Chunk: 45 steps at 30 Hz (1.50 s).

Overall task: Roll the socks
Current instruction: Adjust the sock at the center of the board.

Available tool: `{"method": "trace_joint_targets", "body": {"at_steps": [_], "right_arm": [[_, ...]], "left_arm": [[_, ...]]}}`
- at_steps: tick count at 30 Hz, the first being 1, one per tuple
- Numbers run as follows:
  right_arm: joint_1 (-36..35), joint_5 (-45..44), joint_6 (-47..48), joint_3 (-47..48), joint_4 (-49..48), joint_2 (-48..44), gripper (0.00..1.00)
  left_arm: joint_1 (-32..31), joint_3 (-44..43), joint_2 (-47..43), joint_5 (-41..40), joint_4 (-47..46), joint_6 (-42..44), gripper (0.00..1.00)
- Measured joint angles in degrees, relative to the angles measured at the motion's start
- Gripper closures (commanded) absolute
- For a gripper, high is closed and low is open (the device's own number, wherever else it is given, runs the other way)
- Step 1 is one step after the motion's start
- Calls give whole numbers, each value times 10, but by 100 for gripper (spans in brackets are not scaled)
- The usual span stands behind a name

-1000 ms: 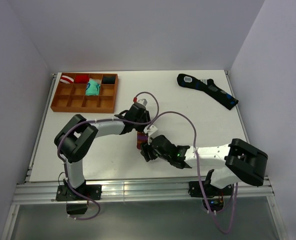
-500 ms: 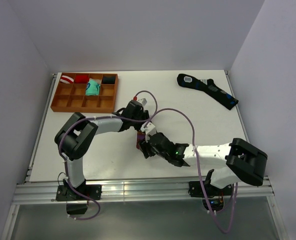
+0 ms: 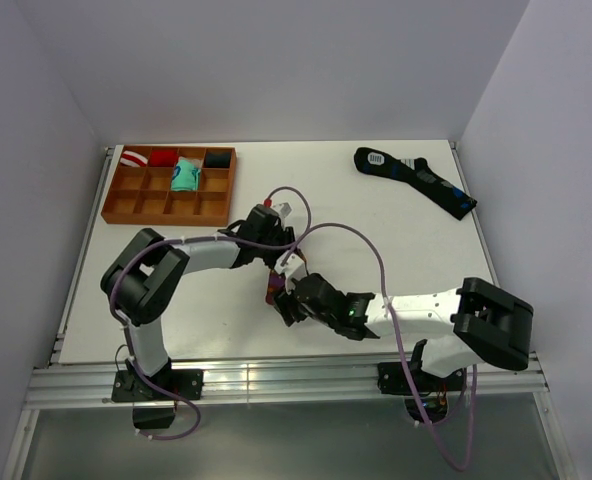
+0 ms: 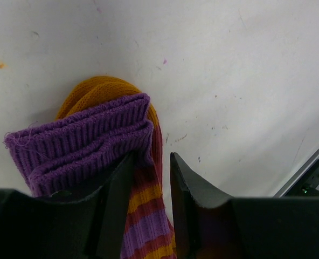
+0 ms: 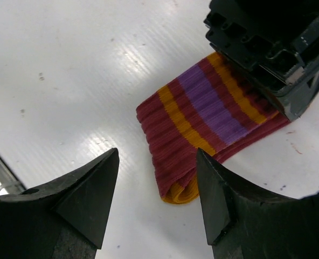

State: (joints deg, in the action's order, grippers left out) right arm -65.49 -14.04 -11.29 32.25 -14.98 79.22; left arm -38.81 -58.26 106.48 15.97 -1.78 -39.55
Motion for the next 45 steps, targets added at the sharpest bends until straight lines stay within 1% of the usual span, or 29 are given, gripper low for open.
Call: {"method": "trace_joint_targets", "body": {"at_steps": [8,12,19,23,26,28,31,33,38,41,45], "right_arm": [[-26,-1,-16,-9,-31,18,34],[-31,-1,-31,-37,-68,35,34],[-37,-6,-45,-68,-105,54,33],[-41,-27,-49,-76,-123,53,34],[-52,-51,-53,-86,-120,38,33],[-55,-60,-51,-91,-109,5,32],[-57,-63,-42,-87,-109,-29,30],[-57,-63,-34,-80,-111,-33,29],[-58,-46,-19,-71,-128,-16,27],[-58,-34,-10,-71,-152,11,25],[-58,-28,3,-71,-183,44,24]], "left_arm": [[0,21,-21,13,12,10,58],[0,27,-26,18,18,12,58],[0,28,-29,22,27,15,58],[0,27,-29,22,28,17,58],[0,26,-29,22,32,18,58],[0,24,-29,22,37,21,58],[0,20,-29,22,47,25,57],[0,19,-29,22,49,25,57],[0,17,-29,24,56,26,57],[0,16,-29,26,60,28,57],[0,12,-29,27,71,31,57]]}}
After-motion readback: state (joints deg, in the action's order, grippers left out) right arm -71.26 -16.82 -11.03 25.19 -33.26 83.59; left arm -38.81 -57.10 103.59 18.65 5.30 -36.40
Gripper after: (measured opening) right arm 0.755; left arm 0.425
